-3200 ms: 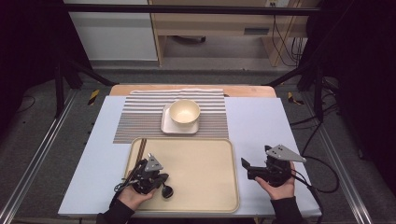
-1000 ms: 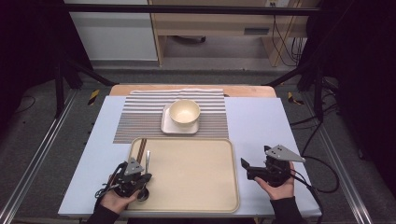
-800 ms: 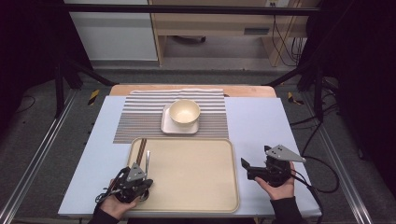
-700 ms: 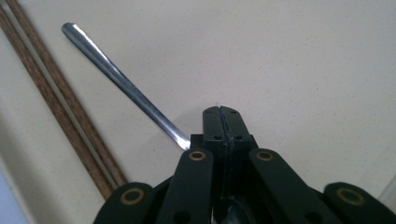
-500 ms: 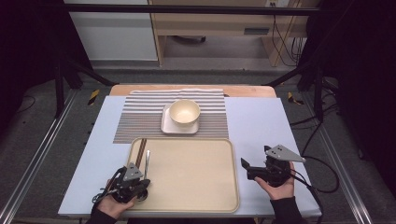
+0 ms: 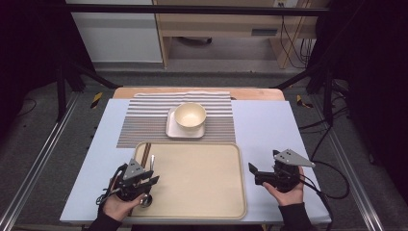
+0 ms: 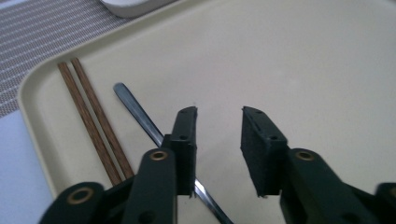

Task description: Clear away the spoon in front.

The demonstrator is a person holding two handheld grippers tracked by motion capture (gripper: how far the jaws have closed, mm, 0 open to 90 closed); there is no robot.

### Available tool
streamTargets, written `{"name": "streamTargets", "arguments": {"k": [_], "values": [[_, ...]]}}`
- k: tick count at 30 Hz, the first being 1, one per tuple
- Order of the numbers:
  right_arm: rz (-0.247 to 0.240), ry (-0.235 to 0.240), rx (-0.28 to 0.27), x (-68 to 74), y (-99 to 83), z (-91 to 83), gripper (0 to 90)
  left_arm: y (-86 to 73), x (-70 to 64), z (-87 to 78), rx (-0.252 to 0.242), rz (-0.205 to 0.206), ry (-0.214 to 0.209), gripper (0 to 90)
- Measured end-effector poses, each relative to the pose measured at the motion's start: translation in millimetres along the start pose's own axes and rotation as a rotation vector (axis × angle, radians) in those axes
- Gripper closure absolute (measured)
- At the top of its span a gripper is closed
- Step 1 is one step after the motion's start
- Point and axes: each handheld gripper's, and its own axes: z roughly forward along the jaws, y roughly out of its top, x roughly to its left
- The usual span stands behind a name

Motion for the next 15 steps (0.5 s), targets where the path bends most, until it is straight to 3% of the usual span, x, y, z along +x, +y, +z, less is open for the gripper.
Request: {"name": "streamTargets", "arguments": {"k": [8, 15], "values": [[0.003, -0.009, 0.002, -1.7, 0.4, -0.9, 2.1, 22.1, 10.6, -2.8, -0.075, -0.048, 0.017, 48.2], [0.004, -0.019, 0.006, -2.9, 0.3, -1.3, 0.4, 47.1, 17.5, 1.7, -0.133, -0.064, 0.035, 39.9]]}}
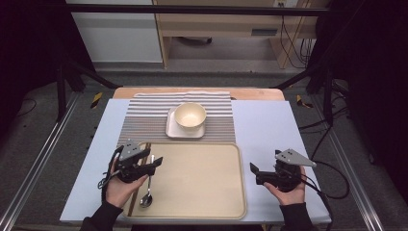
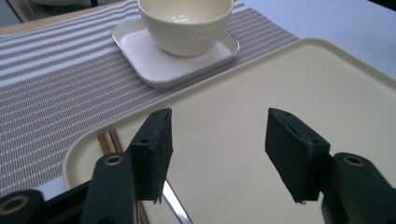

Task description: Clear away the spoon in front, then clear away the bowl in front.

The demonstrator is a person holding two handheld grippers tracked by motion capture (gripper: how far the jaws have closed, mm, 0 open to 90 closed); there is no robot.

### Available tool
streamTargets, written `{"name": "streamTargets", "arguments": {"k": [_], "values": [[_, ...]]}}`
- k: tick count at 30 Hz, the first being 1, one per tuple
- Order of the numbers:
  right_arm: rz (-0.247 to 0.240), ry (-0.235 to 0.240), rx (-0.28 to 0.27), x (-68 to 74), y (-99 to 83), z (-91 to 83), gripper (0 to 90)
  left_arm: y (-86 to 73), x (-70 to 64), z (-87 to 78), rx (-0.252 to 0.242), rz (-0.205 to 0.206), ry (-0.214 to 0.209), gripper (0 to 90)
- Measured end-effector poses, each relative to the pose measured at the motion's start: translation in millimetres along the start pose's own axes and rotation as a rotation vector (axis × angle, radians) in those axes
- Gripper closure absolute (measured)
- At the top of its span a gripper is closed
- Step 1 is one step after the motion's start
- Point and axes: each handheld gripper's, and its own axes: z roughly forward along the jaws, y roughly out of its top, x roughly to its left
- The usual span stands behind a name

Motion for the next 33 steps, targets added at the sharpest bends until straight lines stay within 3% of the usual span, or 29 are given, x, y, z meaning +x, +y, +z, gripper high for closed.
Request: {"name": "streamTargets", "arguments": {"k": [10, 19, 33], "values": [[0.003, -0.014, -0.002, -2.8, 0.4, -2.7, 0.3, 32.0, 3.7, 18.8, -0.054, -0.025, 0.008, 35.3], [0.005, -0.014, -0.012, -3.9, 0.4, -3.8, 1.4, 54.9, 5.9, 40.1, -0.087, -0.018, 0.036, 29.7], [0.009, -0.014, -0.017, -5.1, 0.1, -4.1, 2.4, 78.9, 15.8, 72.8, -0.081, -0.014, 0.092, 27.6]]}}
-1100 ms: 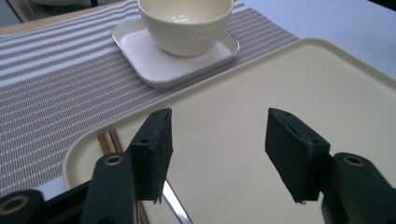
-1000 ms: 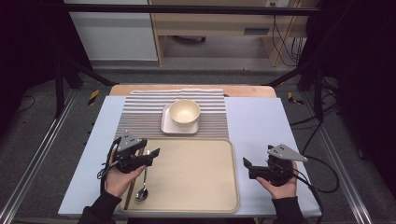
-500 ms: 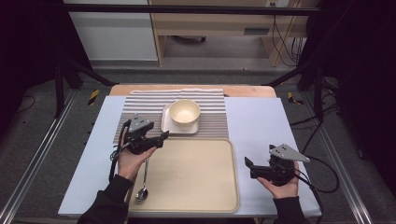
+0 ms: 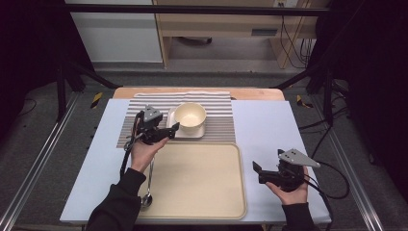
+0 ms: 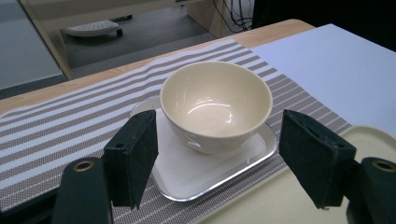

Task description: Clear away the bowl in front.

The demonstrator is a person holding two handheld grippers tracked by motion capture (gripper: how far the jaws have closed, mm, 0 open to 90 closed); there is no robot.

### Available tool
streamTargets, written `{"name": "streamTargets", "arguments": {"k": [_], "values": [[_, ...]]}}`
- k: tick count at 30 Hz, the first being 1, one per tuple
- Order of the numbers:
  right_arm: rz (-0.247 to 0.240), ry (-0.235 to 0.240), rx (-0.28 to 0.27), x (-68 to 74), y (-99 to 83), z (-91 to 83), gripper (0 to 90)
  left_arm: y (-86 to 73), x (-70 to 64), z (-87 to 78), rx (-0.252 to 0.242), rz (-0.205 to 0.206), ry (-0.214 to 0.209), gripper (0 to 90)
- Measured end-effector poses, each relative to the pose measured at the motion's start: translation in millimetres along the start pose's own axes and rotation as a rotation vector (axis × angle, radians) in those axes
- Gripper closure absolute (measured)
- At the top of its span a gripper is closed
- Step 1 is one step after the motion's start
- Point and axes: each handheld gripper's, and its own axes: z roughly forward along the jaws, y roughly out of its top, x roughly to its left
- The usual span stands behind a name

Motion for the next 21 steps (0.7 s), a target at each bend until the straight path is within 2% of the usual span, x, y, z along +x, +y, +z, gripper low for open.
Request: {"name": "streamTargets", "arguments": {"k": [8, 12, 17, 21], "values": [[0.007, 0.008, -0.004, -0.7, 0.7, -0.9, 2.7, 9.2, 7.1, 25.9, 0.032, 0.012, 0.03, 29.0], [0.009, 0.009, -0.004, -0.6, 0.8, -0.7, 2.9, 11.1, 11.2, 36.7, 0.032, -0.01, 0.034, 29.5], [0.011, 0.01, -0.002, -0.9, 0.7, -0.1, 2.9, 12.2, 19.2, 50.4, 0.059, -0.003, 0.052, 30.7], [0.012, 0.009, -0.001, -1.7, 0.6, 0.1, 2.9, 12.1, 22.3, 61.6, 0.055, -0.021, 0.052, 32.6]]}}
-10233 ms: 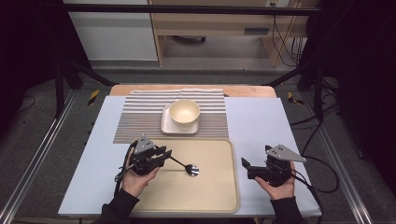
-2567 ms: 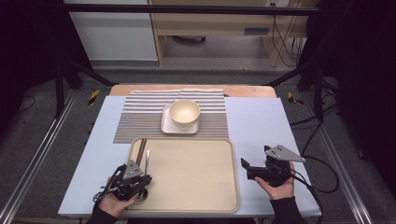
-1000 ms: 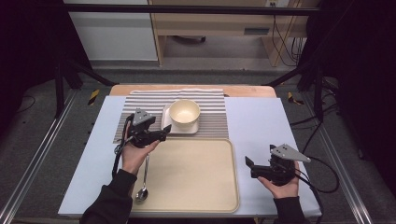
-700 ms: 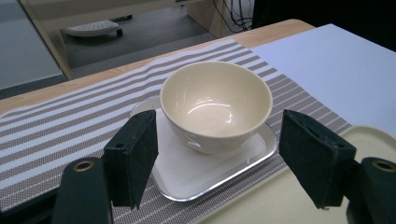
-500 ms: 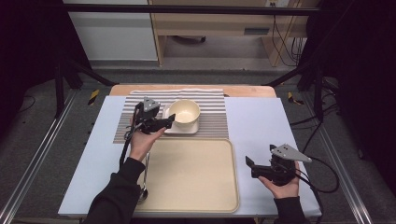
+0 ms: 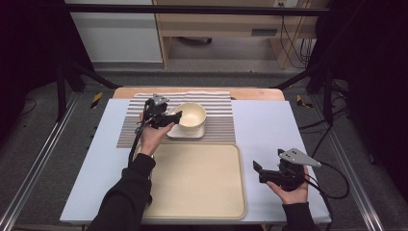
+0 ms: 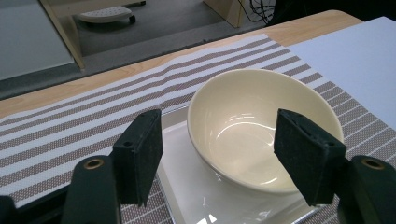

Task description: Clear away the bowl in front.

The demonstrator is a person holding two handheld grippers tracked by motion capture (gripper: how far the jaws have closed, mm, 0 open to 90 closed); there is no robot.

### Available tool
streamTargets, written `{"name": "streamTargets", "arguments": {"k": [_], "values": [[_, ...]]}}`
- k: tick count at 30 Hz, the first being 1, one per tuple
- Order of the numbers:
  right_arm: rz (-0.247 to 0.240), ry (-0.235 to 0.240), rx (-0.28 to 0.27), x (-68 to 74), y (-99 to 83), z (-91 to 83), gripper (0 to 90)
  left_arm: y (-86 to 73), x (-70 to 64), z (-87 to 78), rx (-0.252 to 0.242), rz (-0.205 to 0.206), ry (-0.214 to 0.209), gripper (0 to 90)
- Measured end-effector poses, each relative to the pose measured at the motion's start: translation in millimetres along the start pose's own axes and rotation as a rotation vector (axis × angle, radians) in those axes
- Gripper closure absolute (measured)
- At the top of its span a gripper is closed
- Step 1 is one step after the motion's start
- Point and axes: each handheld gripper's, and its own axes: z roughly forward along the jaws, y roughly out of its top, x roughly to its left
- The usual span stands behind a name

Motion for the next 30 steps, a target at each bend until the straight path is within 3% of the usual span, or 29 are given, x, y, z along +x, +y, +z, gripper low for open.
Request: {"name": "streamTargets", "arguments": {"k": [13, 23, 30], "values": [[-0.003, 0.003, 0.016, 0.0, -2.0, 3.8, 3.0, -14.2, 5.7, 37.0, 0.075, -0.006, 0.035, 42.0], [-0.001, 0.006, 0.02, 0.0, -2.4, 4.8, 3.3, -18.1, 3.6, 52.2, 0.139, 0.005, 0.036, 49.6], [0.003, 0.009, 0.02, -0.8, -2.8, 4.3, 3.3, -18.6, 3.8, 58.8, 0.163, -0.047, 0.017, 57.7]]}}
